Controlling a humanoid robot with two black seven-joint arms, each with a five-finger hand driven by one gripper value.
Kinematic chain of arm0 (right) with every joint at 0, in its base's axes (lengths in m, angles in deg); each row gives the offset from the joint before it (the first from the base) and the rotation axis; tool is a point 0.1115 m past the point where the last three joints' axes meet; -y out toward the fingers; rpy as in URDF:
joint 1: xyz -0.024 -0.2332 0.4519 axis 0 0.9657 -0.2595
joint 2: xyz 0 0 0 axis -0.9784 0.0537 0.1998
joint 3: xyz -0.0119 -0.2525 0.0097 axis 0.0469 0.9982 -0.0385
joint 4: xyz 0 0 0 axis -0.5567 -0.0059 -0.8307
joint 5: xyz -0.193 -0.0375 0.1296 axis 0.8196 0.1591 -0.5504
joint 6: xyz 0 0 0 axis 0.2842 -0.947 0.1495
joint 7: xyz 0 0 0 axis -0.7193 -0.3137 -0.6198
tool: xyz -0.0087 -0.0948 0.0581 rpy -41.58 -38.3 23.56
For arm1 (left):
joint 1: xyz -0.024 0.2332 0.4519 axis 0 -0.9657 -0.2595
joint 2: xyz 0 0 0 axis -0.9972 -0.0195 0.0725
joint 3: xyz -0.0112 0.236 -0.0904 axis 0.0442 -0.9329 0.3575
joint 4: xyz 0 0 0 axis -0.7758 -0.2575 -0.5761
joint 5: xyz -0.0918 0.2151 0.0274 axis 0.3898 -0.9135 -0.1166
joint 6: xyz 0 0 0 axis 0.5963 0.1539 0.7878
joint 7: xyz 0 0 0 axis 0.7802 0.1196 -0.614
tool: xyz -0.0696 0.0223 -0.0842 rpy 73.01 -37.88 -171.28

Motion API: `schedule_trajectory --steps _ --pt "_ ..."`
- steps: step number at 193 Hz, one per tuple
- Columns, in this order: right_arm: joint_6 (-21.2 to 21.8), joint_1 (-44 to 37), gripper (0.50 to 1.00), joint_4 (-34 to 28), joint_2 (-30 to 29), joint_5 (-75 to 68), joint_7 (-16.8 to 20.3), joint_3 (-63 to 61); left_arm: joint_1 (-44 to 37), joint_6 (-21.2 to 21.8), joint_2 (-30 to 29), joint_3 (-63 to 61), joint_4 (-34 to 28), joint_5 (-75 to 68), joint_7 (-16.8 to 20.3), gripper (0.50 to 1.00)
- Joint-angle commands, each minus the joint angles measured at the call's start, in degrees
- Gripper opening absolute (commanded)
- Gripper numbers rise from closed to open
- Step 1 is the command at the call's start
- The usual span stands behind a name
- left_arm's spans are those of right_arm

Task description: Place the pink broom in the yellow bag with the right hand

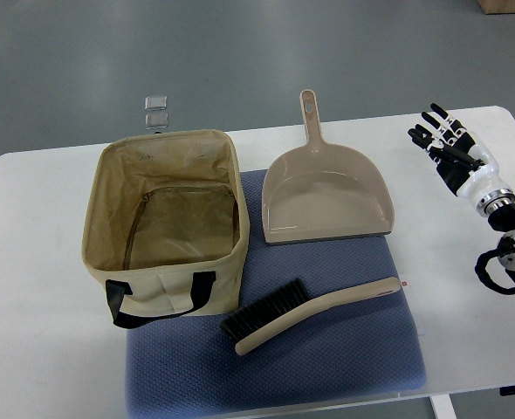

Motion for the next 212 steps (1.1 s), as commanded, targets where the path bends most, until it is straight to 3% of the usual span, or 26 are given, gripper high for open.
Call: schedule_trajectory --steps 1,212 --pt "0.0 0.0 0.93 0.0 0.02 0.0 0.0 0.03 -0.07 -0.11 0.0 0.26 0.22 -0.08 -0.18 1.0" --pt "-0.44 -0.62 0.93 0.09 0.28 0.09 0.0 -0.05 -0.07 0.5 0.0 -0.17 -0.57 0.1 -0.35 1.0"
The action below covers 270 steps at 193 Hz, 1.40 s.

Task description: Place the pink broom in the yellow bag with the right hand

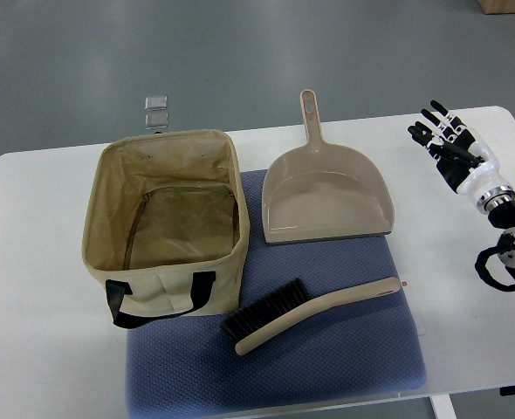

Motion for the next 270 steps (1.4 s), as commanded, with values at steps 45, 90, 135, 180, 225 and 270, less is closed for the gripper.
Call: schedule_trajectory --steps 45,90,135,180,225,270 --pt "0.27 -0.09 0.93 0.11 0.66 -0.15 -0.22 0.0 -0.03 -0.01 0.0 0.06 0.01 -0.01 -0.08 1.0" --pt "0.1 -0.09 0.93 0.11 0.74 -0.41 -0.3 -0.09 -0.03 -0.01 0.0 -0.03 0.01 -0.01 0.01 1.0" --pt "1.33 -0.09 0.93 0.11 0.74 -0.41 -0.3 0.0 0.05 -0.01 0.0 -0.03 0.01 -0.01 -0.08 1.0" --pt "3.35 -0.09 0.93 0.11 0.39 -0.41 -0.3 -0.71 -0.03 -0.01 0.0 -0.03 0.01 -0.01 -0.08 1.0" --pt "5.9 0.0 0.928 0.37 0.13 -0.41 -0.3 -1.76 0.05 -0.01 0.0 -0.03 0.01 -0.01 0.01 1.0" --pt "5.81 0.0 0.926 0.46 0.22 -0.5 -0.3 -2.9 0.05 -0.01 0.0 -0.03 0.01 -0.01 0.01 1.0"
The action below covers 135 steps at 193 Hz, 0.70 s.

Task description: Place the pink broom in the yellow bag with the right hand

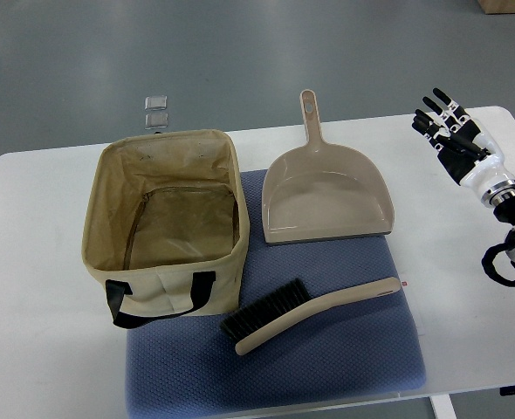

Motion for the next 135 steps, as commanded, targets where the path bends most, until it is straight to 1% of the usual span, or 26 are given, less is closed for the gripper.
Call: schedule_trajectory --steps 1,28,41,51,67,93,111,135 --pt "-0.08 0.0 0.926 0.03 0.15 0.05 0.0 -0.17 -0.01 0.0 0.0 0.0 0.0 0.0 0.02 1.0" --pt "0.01 -0.17 0.926 0.03 0.67 0.05 0.0 0.54 0.08 0.0 0.0 0.0 0.0 0.0 0.02 1.0" --pt "0.89 -0.26 0.926 -0.05 1.46 0.4 0.0 1.5 -0.01 0.0 0.0 0.0 0.0 0.0 0.02 1.0" --pt "1.77 -0.44 0.928 -0.14 2.69 0.93 0.0 2.47 0.08 0.0 0.0 0.0 0.0 0.0 -0.07 1.0" --pt "4.32 -2.02 0.928 -0.23 4.98 0.93 -0.61 5.1 0.08 0.0 0.0 0.0 0.0 0.0 0.02 1.0" --pt "5.02 -3.42 0.924 -1.46 8.94 2.6 -1.5 10.91 -0.01 0.0 0.0 0.0 0.0 0.0 0.02 1.0" --pt "5.02 -5.71 0.924 -4.36 12.19 7.17 -1.93 15.39 -0.01 0.0 0.0 0.0 0.0 0.0 0.02 1.0" --pt "5.02 -6.76 0.919 -9.81 14.91 14.64 -5.54 18.29 -0.01 0.0 0.0 0.0 0.0 0.0 -0.07 1.0"
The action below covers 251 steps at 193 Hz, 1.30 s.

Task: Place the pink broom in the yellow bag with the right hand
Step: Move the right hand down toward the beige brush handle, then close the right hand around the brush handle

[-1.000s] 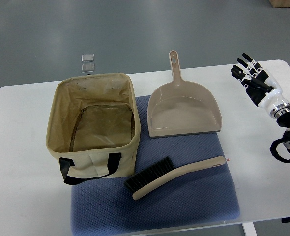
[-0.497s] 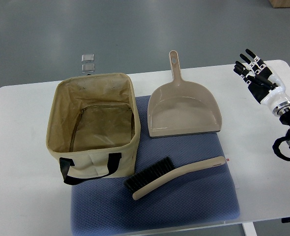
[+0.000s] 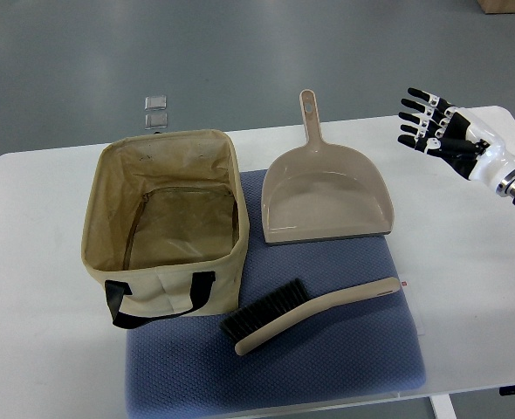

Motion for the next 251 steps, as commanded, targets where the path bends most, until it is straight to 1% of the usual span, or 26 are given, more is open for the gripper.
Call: schedule_trajectory --steps 1,30,54,85,114,137,171,184,206,234,251 --pt "0.01 -0.96 0.919 -4.53 2.32 6.2 -2.59 2.29 0.09 0.0 0.0 0.01 0.0 0.0 0.02 1.0" --pt "-0.08 -1.66 0.915 -12.18 4.87 16.75 -3.38 5.46 0.0 0.0 0.0 0.01 0.0 0.0 -0.06 1.0" --pt "-0.08 -2.45 0.915 -17.36 6.81 28.69 -5.31 7.57 0.09 0.0 0.0 0.01 0.0 0.0 0.02 1.0" --pt "-0.61 -2.54 0.911 -20.35 7.25 45.31 -7.51 8.8 0.09 0.0 0.0 0.01 0.0 0.0 0.02 1.0" --pt "-1.84 -2.54 0.895 -22.99 8.04 53.4 -7.78 11.26 0.0 0.0 0.0 0.01 0.0 0.0 -0.06 1.0" --pt "-4.56 -2.54 0.887 -25.27 8.21 58.23 -7.51 14.42 0.0 0.0 0.0 0.01 0.0 0.0 0.02 1.0" --pt "-8.17 -2.54 0.872 -26.33 9.18 65.35 -7.07 19.43 0.0 0.0 0.0 0.01 0.0 0.0 0.02 1.0" --pt "-9.83 -2.54 0.87 -27.29 9.71 66.93 -6.28 21.1 0.0 0.0 0.0 0.01 0.0 0.0 0.02 1.0" --pt "-11.33 -2.45 0.864 -27.38 9.71 69.75 -5.14 23.12 0.09 0.0 0.0 0.01 0.0 0.0 0.02 1.0" --pt "-13.35 -2.45 0.832 -27.38 9.62 72.65 -3.73 25.76 0.0 0.0 0.0 0.01 0.0 0.0 0.02 1.0" --pt "-15.55 -2.28 0.807 -27.3 9.09 73.88 -2.15 26.46 0.09 0.0 0.0 0.01 0.0 0.0 0.02 1.0"
